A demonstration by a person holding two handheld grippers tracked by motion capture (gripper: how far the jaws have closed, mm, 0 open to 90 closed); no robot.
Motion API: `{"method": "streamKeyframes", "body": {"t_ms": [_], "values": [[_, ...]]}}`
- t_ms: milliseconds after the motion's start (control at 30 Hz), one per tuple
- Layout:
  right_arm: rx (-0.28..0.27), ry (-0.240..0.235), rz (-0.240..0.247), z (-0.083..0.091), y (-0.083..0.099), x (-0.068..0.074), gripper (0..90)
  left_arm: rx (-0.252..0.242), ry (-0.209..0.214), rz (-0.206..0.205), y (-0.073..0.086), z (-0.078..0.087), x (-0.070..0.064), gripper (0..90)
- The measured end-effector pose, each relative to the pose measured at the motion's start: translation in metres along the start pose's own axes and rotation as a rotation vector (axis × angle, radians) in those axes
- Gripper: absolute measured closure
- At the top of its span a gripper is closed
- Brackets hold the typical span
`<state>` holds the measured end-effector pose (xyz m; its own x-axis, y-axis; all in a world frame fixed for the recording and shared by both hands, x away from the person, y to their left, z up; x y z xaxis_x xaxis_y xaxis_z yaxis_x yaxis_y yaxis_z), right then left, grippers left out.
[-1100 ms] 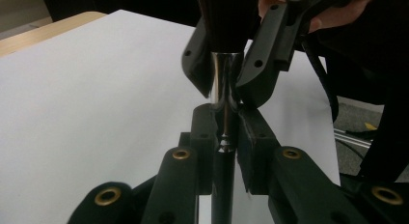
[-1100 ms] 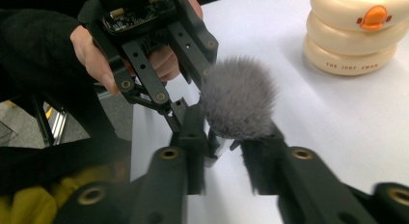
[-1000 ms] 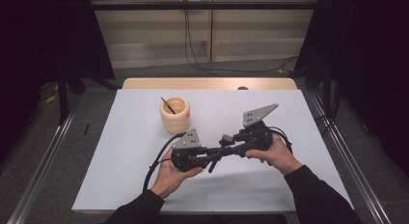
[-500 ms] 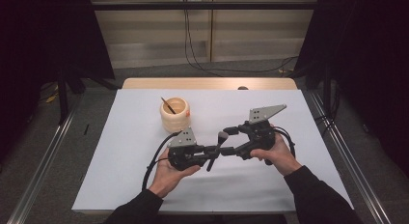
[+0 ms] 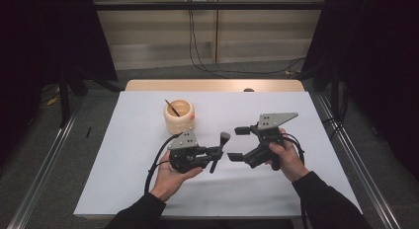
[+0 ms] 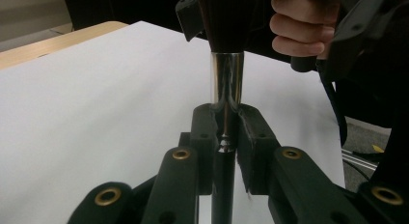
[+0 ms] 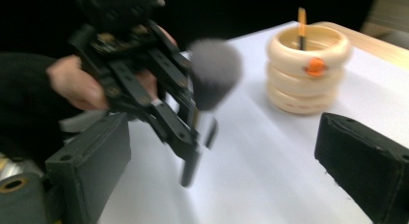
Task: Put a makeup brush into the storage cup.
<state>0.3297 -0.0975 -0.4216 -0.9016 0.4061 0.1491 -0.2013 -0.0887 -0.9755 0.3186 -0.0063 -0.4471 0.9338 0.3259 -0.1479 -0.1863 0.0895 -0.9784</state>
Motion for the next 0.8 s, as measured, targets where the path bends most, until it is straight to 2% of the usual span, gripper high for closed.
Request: {"method": "streamKeyframes", "body": {"t_ms": [67,167,233,367,500,600,733,800], "values": [[-0.015,0.034,0.011,0.001,0.003,-0.002,7.2,0.001,-0.009,0.0,-0.001,0.001,0.001,78.6],[-0.018,0.029,-0.008,0.003,0.007,-0.002,3.3,-0.002,-0.015,-0.001,-0.002,0.003,0.003,78.6],[-0.058,0.068,0.012,0.006,0.006,-0.005,4.9,-0.012,-0.014,0.003,-0.003,0.005,0.004,78.6],[-0.081,0.121,0.015,0.014,0.007,-0.011,2.0,-0.012,-0.032,0.004,-0.005,0.009,0.007,78.6],[-0.096,0.186,0.027,0.026,0.011,-0.019,0.8,-0.026,-0.029,0.018,-0.007,0.01,0.007,78.6],[-0.13,0.234,0.033,0.032,0.009,-0.027,1.1,-0.031,-0.036,0.025,-0.009,0.011,0.009,78.6],[-0.111,0.259,0.024,0.037,0.018,-0.03,1.5,-0.035,-0.054,0.028,-0.011,0.016,0.013,78.6],[-0.106,0.266,0.044,0.041,0.023,-0.03,3.5,-0.049,-0.066,0.033,-0.014,0.019,0.017,78.6]]}}
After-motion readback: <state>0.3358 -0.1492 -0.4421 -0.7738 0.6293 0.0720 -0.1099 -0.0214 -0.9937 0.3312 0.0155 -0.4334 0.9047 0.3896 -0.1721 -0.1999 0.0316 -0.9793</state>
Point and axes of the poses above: each handheld gripper's, and its own axes: z roughly backward along the jaws, y roughly out of its underside, x roughly to its left, the point moved 10 cm from there along -z, roughly forward along the jaws, and after that the axes turned 13 degrees about -x, right-handed, at the moved point
